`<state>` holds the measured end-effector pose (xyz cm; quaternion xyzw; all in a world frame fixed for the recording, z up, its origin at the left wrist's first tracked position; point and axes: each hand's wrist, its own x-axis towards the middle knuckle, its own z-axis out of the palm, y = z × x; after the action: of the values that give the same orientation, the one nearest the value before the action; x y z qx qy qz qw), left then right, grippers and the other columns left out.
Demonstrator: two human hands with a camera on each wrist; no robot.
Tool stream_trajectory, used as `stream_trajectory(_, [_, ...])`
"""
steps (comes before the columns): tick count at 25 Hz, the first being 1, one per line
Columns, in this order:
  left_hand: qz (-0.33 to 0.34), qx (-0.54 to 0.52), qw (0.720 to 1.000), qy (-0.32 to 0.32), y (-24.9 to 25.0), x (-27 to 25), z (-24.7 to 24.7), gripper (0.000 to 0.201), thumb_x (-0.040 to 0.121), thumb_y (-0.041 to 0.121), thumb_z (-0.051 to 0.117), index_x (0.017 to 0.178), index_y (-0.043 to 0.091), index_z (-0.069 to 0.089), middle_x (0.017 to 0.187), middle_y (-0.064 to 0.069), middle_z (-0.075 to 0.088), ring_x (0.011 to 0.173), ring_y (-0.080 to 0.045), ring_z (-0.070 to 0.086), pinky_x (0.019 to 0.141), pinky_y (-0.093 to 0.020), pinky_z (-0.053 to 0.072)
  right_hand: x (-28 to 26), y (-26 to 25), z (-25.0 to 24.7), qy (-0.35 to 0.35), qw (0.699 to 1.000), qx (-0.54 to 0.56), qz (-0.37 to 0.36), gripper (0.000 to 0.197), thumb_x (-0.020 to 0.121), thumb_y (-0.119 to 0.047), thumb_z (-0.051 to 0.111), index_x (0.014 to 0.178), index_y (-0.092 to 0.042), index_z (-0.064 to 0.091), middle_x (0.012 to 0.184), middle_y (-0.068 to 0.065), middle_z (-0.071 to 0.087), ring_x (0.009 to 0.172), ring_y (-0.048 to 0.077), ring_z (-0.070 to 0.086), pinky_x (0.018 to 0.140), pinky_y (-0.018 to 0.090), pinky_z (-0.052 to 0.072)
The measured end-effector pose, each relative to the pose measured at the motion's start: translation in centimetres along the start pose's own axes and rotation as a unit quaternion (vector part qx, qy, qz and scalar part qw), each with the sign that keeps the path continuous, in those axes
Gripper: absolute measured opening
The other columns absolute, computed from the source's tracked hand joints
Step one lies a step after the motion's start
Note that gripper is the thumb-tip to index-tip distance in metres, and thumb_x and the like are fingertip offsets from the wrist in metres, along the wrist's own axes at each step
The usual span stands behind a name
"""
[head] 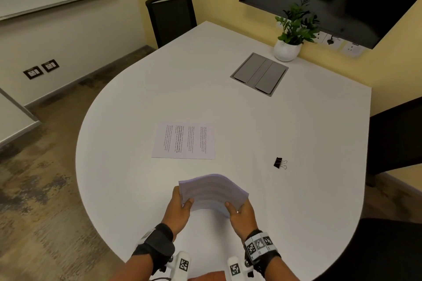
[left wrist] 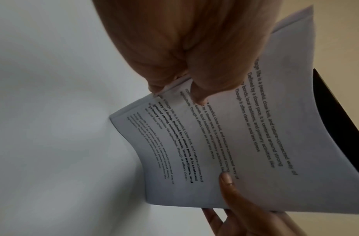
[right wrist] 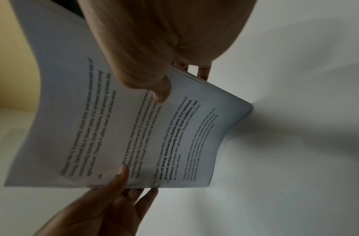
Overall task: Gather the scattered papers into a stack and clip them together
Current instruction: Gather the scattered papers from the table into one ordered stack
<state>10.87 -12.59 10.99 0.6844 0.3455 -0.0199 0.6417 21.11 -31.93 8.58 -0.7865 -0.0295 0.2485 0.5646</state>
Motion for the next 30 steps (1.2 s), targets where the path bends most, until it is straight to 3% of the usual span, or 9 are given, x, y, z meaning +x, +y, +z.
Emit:
stream_trajectory(4, [-0.005,0.005,1.0,0.014,0.1,1.1,-0.3,0.038,0.107,0.01,0.054,0.137,0.029,0.041,0.128,-0.002,0.06,0.119,-0.022,0.056,0.099,-0.031,0.046,1.4,0.2,0.1,0.02,1.0,-0.005,0.008,0.029,0.099,-0.011,0.068,0.127,-0.018,0.065,0.118,0.002,0.074,0.114,0.022,0.069,0.101,0.04,0.058])
stream_trajectory(8, [-0.02,-0.018,0.999,0.031,-0.2,2.3,-1.9,0.028,0.104,0.014,0.059,0.13,0.021,0.052,0.124,-0.004,0.067,0.116,-0.026,0.066,0.09,-0.032,0.057,2.3,-1.4,0.0,-0.021,1.0,-0.006,-0.016,0.025,0.096,-0.015,0.073,0.116,-0.03,0.071,0.113,-0.006,0.079,0.106,0.016,0.075,0.09,0.035,0.064])
stream_trajectory(12, [-0.05,-0.053,0.997,0.027,-0.9,3.2,-4.1,0.033,0.098,0.023,0.072,0.129,0.022,0.06,0.123,-0.001,0.074,0.113,-0.022,0.071,0.099,-0.043,0.059,3.7,-3.0,0.9,-0.036,0.999,0.02,0.006,0.025,0.097,-0.016,0.071,0.12,-0.026,0.07,0.113,-0.005,0.08,0.099,0.011,0.077,0.084,0.031,0.065])
stream_trajectory(17, [-0.094,-0.126,0.987,-0.022,-2.3,2.6,-6.8,0.044,0.093,0.028,0.077,0.134,0.03,0.062,0.127,0.005,0.077,0.113,-0.018,0.075,0.098,-0.044,0.061,6.8,-3.7,4.0,-0.052,0.993,0.101,0.044,0.028,0.096,-0.014,0.072,0.123,-0.022,0.072,0.116,-0.002,0.08,0.106,0.019,0.077,0.091,0.04,0.063])
stream_trajectory(21, [-0.081,-0.104,0.99,0.05,-3.1,3.3,-8.7,0.039,0.096,0.023,0.074,0.132,0.03,0.061,0.124,0.007,0.075,0.113,-0.018,0.072,0.095,-0.035,0.06,10.6,-4.2,7.1,-0.077,0.993,0.062,0.067,0.015,0.097,-0.024,0.07,0.111,-0.02,0.074,0.109,-0.002,0.079,0.101,0.021,0.075,0.092,0.04,0.062])
stream_trajectory(23, [-0.077,-0.108,0.986,0.101,-3.2,4.0,-10.1,0.032,0.099,0.018,0.07,0.126,0.032,0.061,0.121,0.006,0.074,0.112,-0.019,0.071,0.09,-0.031,0.058,13.3,-4.4,8.5,-0.053,0.994,0.009,0.092,0.016,0.096,-0.028,0.07,0.105,-0.015,0.072,0.106,0.006,0.073,0.087,0.021,0.069,0.081,0.04,0.061])
stream_trajectory(25, [-0.088,-0.112,0.979,0.144,-3.7,4.5,-11.6,0.033,0.1,0.016,0.068,0.129,0.028,0.061,0.122,0.001,0.073,0.11,-0.024,0.07,0.093,-0.039,0.058,16.6,-4.1,9.6,-0.024,0.992,-0.074,0.103,0.025,0.094,-0.031,0.073,0.109,-0.013,0.066,0.113,0.013,0.07,0.088,0.022,0.066,0.082,0.038,0.058])
stream_trajectory(27, [-0.102,-0.109,0.973,0.173,-4.5,4.9,-13.3,0.036,0.1,0.017,0.068,0.134,0.024,0.058,0.124,-0.004,0.072,0.109,-0.027,0.07,0.097,-0.049,0.058,20.0,-4.0,10.6,0.004,0.978,-0.173,0.116,0.049,0.089,-0.035,0.078,0.126,-0.01,0.059,0.131,0.014,0.061,0.109,0.025,0.062,0.094,0.034,0.051])
stream_trajectory(30, [-0.123,-0.126,0.966,0.192,-5.7,5.1,-15.4,0.038,0.098,0.019,0.07,0.133,0.024,0.059,0.122,-0.004,0.075,0.107,-0.032,0.074,0.096,-0.057,0.06,24.0,-4.4,12.1,0.044,0.947,-0.271,0.164,0.094,0.077,-0.051,0.085,0.146,-0.004,0.041,0.147,0.016,0.044,0.138,0.036,0.046,0.108,0.048,0.045])
